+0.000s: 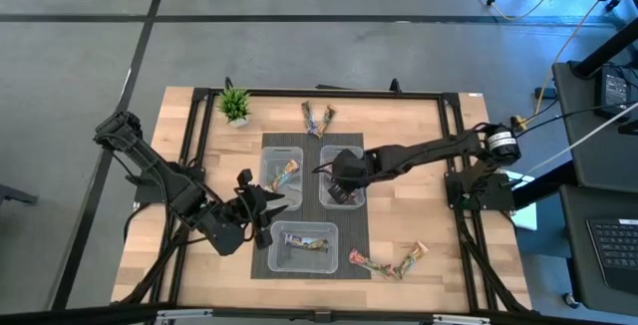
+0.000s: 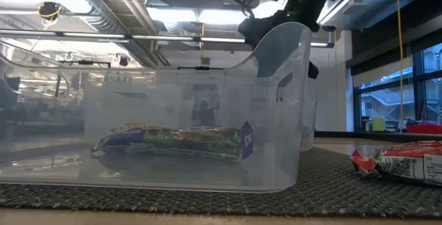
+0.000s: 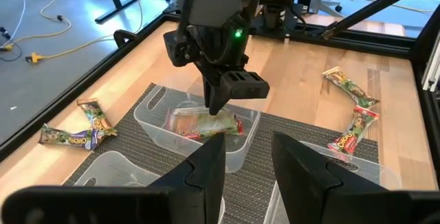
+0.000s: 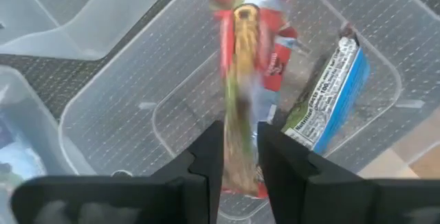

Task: Pick and place Granola Bars by type
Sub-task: Put the left red granola bar into the top right transparent bin, then put the red granola bar into the top right transparent bin

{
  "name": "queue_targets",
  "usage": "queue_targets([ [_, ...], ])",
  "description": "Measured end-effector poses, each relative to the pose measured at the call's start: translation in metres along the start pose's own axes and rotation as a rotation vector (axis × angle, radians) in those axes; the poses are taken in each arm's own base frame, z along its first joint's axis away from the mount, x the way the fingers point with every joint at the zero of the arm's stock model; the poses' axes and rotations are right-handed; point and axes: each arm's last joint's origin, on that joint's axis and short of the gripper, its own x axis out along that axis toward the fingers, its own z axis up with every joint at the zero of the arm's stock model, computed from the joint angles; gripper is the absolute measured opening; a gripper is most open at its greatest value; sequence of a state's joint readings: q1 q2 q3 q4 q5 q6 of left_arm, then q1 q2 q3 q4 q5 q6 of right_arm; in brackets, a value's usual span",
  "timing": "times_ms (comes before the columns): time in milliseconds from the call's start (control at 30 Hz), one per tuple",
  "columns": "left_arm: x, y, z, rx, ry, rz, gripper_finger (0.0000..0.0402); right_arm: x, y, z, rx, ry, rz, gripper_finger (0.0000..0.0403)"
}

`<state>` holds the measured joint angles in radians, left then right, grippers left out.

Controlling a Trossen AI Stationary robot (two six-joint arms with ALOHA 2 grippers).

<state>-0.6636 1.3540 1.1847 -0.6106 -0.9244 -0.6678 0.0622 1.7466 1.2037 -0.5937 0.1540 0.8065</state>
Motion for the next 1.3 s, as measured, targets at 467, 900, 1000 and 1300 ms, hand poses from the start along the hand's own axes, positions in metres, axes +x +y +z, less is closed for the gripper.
queue_targets([
  [467, 0.0, 0.0, 0.0, 0.003, 0.003, -0.001, 0.0111, -0.068, 0.043, -0.02, -0.325, -0.119, 0.163, 0.0163],
  [900, 0.0, 0.001, -0.001, 0.019, 0.011, 0.01, 0.0111, -0.089, 0.102, -0.153, -0.611, -0.029, 0.243, 0.0163],
  [1000, 0.0, 0.002, -0.001, 0.019, -0.001, 0.024, 0.0111, -0.081, 0.104, -0.171, -0.534, 0.028, 0.203, 0.0163],
  [1300, 0.001, 0.002, -0.001, 0.021, -0.026, 0.058, 0.0111, -0.051, 0.108, -0.192, -0.418, 0.154, 0.136, 0.0163],
])
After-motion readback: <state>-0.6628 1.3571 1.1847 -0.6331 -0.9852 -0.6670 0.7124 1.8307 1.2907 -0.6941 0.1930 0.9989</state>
